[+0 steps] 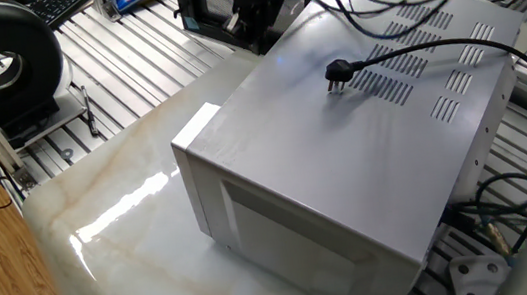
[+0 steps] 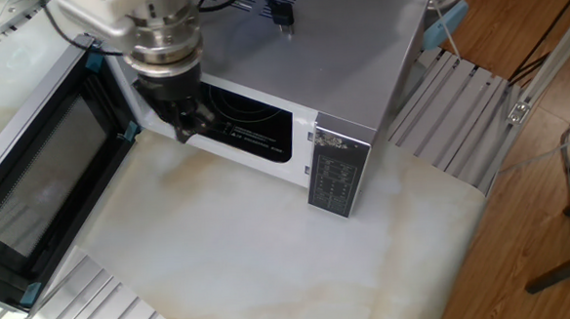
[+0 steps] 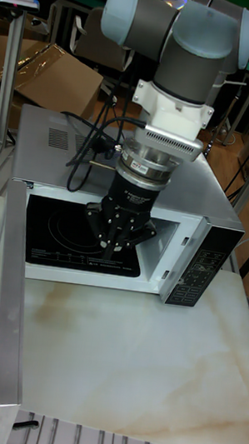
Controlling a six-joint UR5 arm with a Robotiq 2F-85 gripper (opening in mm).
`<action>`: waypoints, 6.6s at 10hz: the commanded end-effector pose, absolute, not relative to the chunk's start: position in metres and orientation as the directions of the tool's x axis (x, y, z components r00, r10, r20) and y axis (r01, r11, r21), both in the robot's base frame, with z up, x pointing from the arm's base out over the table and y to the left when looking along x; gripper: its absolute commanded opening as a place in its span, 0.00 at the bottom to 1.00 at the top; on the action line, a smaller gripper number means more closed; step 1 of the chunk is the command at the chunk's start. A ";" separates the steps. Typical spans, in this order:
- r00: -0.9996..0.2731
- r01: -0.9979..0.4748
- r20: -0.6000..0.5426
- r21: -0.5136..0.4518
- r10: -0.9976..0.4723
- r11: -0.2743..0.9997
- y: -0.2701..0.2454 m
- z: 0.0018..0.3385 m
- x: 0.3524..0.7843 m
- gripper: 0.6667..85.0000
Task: Close the microwave door
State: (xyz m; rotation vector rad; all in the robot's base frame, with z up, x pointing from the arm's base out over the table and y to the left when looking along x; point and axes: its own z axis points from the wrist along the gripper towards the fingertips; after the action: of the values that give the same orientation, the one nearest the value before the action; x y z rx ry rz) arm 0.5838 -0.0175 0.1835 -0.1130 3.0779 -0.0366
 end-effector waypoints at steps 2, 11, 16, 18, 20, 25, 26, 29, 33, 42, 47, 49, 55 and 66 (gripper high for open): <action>-0.988 -0.142 -0.056 -0.009 -0.142 0.990 -0.038 0.169 0.625 0.00; -0.986 0.087 -0.144 -0.014 0.085 0.996 -0.041 0.154 0.661 0.00; -0.983 0.063 -0.174 0.000 0.062 0.998 -0.037 0.156 0.669 0.00; -0.978 0.038 -0.205 -0.011 0.035 0.999 -0.039 0.157 0.677 0.00; -0.978 0.021 -0.209 -0.005 0.020 1.000 -0.037 0.157 0.678 0.00; -0.994 -0.014 -0.109 -0.047 -0.019 0.999 -0.057 0.183 0.656 0.00; -0.995 -0.026 -0.095 -0.049 -0.031 0.998 -0.065 0.198 0.653 0.00; -0.997 -0.058 -0.055 -0.035 -0.060 0.998 -0.081 0.235 0.649 0.00; -0.993 -0.120 -0.007 -0.031 -0.120 0.992 -0.118 0.268 0.649 0.00; -0.970 -0.244 0.025 -0.101 -0.242 0.965 -0.173 0.287 0.654 0.00; -0.957 -0.288 0.020 -0.109 -0.288 0.951 -0.190 0.281 0.657 0.00; -0.957 -0.290 0.017 -0.100 -0.289 0.952 -0.190 0.280 0.657 0.00; -0.959 -0.284 0.018 -0.098 -0.283 0.954 -0.182 0.278 0.655 0.00; -0.916 -0.389 -0.067 -0.102 -0.397 0.916 -0.170 0.264 0.688 0.00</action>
State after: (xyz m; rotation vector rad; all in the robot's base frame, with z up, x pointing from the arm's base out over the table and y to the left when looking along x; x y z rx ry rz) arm 0.6814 -0.1804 0.2680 -0.6024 3.0146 -0.1761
